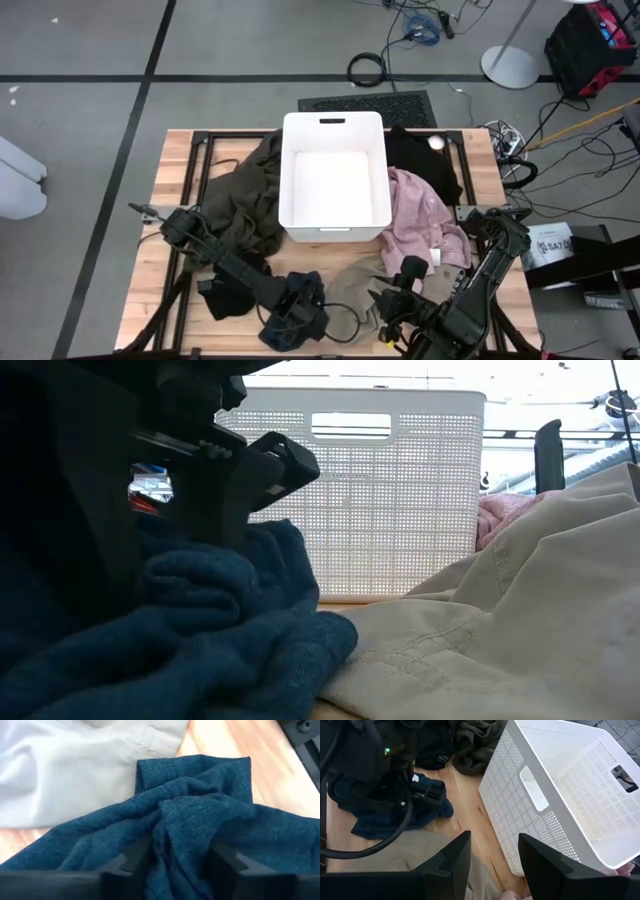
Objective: Sort clothes
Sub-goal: Put the blue shorts into the white laundry bin
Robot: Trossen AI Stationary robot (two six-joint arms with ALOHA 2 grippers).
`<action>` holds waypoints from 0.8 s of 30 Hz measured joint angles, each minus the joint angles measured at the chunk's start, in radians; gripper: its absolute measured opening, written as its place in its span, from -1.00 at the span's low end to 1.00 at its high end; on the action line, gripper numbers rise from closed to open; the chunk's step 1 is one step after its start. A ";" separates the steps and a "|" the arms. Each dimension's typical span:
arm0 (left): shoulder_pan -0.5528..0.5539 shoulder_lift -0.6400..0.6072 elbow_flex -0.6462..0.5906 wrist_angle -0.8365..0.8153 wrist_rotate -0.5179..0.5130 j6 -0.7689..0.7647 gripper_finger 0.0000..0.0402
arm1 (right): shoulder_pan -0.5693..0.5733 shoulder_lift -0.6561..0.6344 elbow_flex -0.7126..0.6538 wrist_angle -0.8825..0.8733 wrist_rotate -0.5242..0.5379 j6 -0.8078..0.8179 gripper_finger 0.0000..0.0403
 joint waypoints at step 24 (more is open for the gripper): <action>-0.043 -0.286 0.032 -0.233 -0.205 -0.089 -0.82 | 0.000 0.000 0.000 -0.001 0.000 -0.004 -0.25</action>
